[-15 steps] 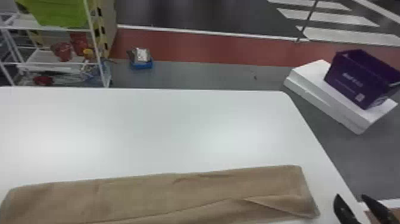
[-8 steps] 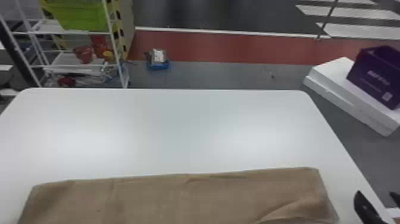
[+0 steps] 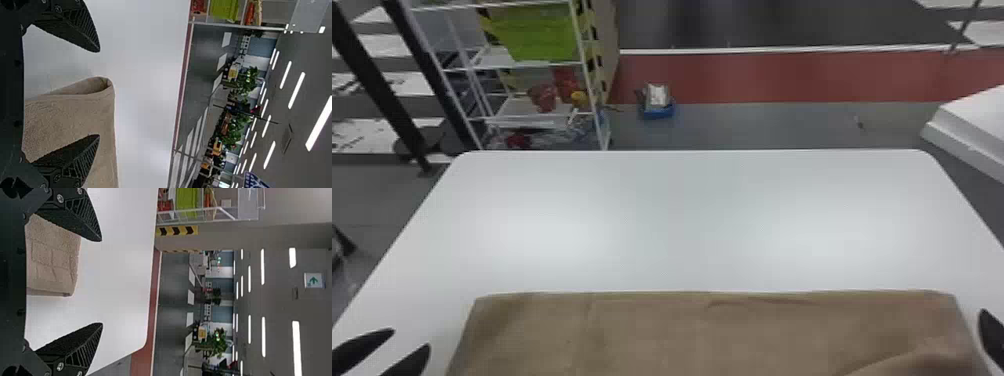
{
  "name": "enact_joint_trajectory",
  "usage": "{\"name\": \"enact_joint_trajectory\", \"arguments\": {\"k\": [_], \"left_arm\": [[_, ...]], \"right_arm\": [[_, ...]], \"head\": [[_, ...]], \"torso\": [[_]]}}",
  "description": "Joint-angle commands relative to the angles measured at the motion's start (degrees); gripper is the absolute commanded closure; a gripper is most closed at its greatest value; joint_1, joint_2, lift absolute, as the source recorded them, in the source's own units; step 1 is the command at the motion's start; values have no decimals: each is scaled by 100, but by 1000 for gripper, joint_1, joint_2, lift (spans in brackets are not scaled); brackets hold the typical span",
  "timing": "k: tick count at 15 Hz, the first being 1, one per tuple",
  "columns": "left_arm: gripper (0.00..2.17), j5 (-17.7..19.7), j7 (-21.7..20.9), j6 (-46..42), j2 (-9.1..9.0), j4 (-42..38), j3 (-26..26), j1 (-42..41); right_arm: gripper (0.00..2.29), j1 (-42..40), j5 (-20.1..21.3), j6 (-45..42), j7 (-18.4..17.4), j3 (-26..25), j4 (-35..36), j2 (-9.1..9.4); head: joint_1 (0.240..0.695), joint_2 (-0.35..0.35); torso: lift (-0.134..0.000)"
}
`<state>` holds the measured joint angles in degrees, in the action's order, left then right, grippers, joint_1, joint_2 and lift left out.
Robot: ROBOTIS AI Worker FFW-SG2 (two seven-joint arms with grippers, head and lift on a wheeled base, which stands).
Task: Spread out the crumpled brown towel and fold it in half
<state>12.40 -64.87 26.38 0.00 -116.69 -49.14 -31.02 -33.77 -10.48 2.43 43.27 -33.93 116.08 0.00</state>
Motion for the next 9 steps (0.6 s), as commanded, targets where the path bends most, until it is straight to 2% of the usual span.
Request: {"name": "enact_joint_trajectory", "arguments": {"k": [1,4,7,9], "left_arm": [[154,-370,-8,857,-15,-47,107,342],[157,-633,-61,1472,-15,-408,379,351],[157,-967,89,1366,-15,-452,748,369],[319,-1161,98,1278,-15,-434,863,395]], "right_arm": [[137,354,292,-1,560,-167,-85,5],[137,477,424,70,674,-237,-182,5],[140,512,397,70,762,-237,-384,5],[140,512,327,70,806,-272,-437,5]], "head": [[695,79],[695,76],[695,19],[695,1]], "torso": [[-124],[-124],[-124],[-124]]}}
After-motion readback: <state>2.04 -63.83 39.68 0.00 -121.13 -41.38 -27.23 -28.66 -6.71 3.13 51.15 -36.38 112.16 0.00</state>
